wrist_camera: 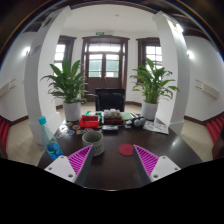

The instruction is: Pour water

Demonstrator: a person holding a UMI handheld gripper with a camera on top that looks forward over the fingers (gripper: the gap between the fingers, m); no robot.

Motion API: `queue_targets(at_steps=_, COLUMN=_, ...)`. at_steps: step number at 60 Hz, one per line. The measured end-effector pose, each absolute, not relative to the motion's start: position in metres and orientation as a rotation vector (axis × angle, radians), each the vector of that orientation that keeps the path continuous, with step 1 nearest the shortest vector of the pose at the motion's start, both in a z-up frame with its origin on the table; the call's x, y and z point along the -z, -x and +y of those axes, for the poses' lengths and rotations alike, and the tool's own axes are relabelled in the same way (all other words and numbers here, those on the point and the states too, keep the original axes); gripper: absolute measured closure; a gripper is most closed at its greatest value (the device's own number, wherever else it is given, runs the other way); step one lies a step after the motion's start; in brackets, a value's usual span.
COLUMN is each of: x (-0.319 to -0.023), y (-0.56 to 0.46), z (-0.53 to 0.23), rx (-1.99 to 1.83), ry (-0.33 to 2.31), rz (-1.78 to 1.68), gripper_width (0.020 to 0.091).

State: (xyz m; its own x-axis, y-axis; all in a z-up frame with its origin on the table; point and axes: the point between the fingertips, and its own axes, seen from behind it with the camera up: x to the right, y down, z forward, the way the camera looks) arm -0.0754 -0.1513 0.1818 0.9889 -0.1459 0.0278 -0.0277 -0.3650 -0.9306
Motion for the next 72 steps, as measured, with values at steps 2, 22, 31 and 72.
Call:
queue_targets(at_steps=2, x=-0.178, y=0.084, z=-0.152, rx=0.105, ry=1.941, rz=0.117, gripper_width=0.0310)
queue_targets(at_steps=22, x=-0.097, y=0.247, z=-0.153, rx=-0.128, ry=1.972, rz=-0.065, gripper_width=0.0304)
queue_targets(at_steps=31, x=-0.098, y=0.290, z=-0.119, rx=-0.126, ry=1.932, rz=-0.136, gripper_width=0.0301)
queue_targets(at_steps=72, x=-0.109, y=0.324, z=-0.017, rx=-0.203, ry=1.661, rz=-0.103, gripper_width=0.0709)
